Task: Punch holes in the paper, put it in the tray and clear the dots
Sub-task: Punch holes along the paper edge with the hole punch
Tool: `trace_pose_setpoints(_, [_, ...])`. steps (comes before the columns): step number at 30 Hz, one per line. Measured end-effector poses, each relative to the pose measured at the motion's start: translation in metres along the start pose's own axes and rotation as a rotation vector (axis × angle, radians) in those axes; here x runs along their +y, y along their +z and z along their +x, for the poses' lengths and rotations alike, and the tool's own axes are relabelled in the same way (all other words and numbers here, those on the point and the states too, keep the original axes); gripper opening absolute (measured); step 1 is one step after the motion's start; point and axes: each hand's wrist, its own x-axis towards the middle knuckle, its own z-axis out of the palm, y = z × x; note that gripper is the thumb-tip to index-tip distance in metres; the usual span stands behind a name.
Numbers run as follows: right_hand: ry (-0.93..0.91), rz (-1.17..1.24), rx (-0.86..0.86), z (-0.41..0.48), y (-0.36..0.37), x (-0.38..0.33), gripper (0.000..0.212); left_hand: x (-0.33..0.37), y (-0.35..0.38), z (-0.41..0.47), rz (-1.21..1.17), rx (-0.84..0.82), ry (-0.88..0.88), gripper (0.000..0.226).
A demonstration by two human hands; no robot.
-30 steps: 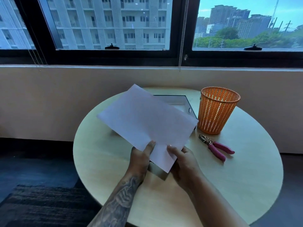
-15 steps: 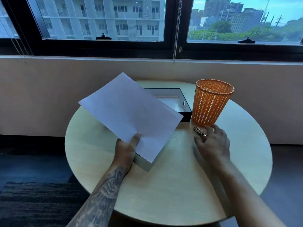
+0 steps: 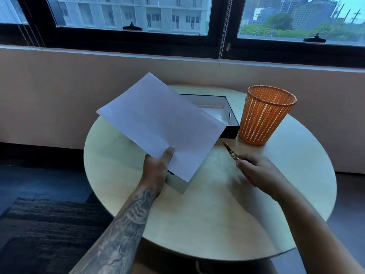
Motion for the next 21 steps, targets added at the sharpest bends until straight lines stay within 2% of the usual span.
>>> trace_pose_setpoints(4, [0.093, 0.455, -0.334, -0.015, 0.006, -0.021, 0.041, -0.002, -0.002, 0.001, -0.044, 0.033, -0.019, 0.008])
trace_pose_setpoints(7, [0.154, 0.56, -0.527, -0.013, 0.015, -0.022, 0.049, -0.001, -0.004, 0.002, -0.049, 0.024, -0.049, 0.003])
trace_pose_setpoints(14, [0.159, 0.514, -0.742, -0.01, 0.022, -0.016, 0.06, 0.003, -0.001, -0.002, -0.043, 0.026, -0.045, 0.019])
trace_pose_setpoints(21, [0.089, 0.376, -0.737, -0.015, 0.027, -0.019, 0.047, 0.002, 0.0, 0.0, -0.049, 0.041, -0.033, 0.02])
